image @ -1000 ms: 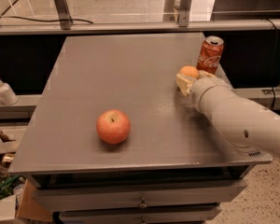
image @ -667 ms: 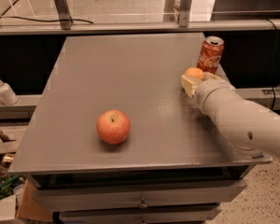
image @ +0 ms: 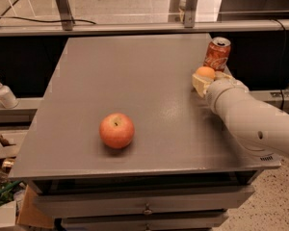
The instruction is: Move orange near coke can
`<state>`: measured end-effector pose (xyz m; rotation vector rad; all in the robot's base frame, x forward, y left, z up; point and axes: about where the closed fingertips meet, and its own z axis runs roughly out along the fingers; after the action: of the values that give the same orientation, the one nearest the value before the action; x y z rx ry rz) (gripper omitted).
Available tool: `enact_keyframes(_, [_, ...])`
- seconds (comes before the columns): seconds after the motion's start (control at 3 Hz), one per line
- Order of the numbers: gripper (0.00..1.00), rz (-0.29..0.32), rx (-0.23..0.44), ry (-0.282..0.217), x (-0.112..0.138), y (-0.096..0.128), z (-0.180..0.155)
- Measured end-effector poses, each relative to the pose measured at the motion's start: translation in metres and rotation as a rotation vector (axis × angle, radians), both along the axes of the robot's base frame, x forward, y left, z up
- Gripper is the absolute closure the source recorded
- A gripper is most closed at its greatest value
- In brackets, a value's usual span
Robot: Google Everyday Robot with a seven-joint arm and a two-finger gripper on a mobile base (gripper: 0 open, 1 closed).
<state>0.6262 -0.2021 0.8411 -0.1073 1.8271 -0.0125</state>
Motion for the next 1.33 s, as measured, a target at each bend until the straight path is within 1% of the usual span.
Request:
enact_keyframes(0.33, [0.84, -0.008, 0.0, -0.004, 0.0035, -0.0029, 0.0017])
enact_keyframes(1.33, [0.15, -0.02, 0.004, -0.006, 0.0027, -0.0089, 0.0071])
